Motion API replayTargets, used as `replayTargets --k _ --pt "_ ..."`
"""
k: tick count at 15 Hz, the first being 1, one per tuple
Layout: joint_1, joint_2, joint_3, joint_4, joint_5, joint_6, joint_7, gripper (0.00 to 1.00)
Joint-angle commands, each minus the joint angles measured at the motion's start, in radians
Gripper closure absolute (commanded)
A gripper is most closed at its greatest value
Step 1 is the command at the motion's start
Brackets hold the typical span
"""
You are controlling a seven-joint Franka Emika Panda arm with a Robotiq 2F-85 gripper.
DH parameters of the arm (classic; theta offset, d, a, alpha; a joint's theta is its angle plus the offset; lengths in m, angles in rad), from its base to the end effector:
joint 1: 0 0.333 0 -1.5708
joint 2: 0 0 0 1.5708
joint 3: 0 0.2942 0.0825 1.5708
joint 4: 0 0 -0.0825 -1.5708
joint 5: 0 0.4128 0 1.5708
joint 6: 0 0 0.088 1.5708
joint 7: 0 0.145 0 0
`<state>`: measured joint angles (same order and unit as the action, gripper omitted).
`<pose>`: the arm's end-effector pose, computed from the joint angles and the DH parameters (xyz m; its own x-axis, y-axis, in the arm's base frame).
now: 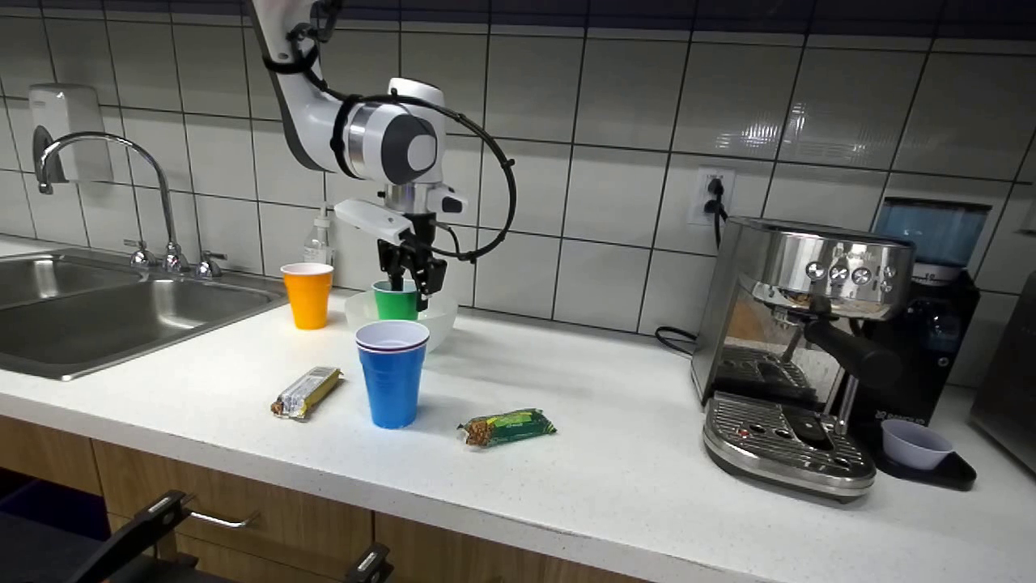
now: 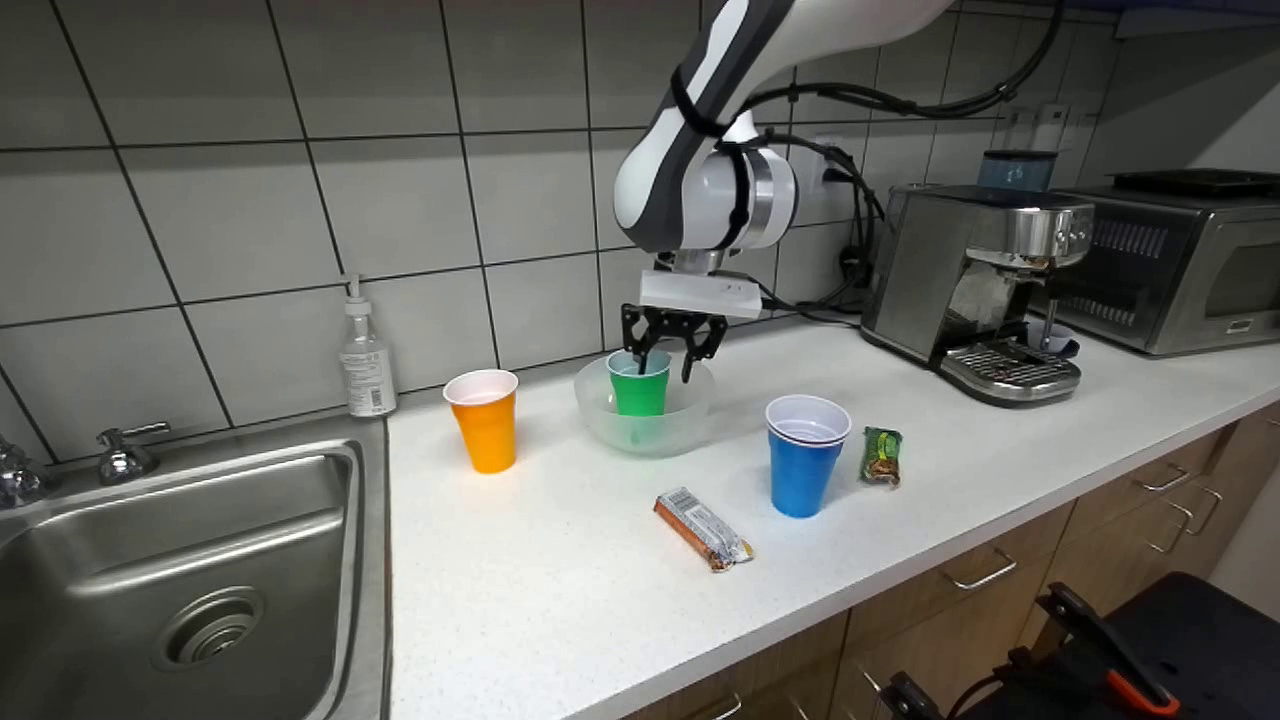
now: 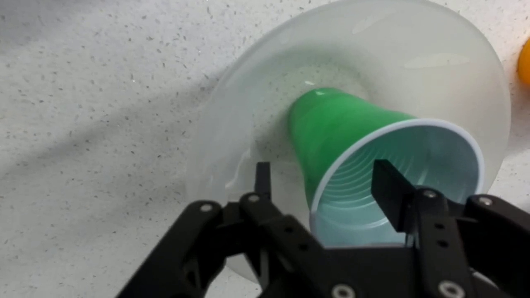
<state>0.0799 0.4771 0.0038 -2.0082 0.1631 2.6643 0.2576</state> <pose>0.6358 0.0515 0.1526 0.9391 -0.3141 0.1393 -0.2951 -0.9450 -0.1409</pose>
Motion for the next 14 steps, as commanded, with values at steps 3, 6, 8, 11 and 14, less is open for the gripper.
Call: replayTargets --k 3,6,8,11,14 --pt "0.011 0.003 -0.01 0.012 -0.012 0.012 0.025 0.82" --pt "0.01 0.003 -0.01 0.011 -0.012 0.012 0.023 1.0" --pt "0.009 0.002 -0.011 0.01 -0.011 0.013 0.023 1.0" --pt "0.005 0.001 -0.009 0.007 -0.007 0.014 0.018 0.99" --pt "-0.003 -0.013 -0.001 -0.006 0.001 0.016 0.005 0.99"
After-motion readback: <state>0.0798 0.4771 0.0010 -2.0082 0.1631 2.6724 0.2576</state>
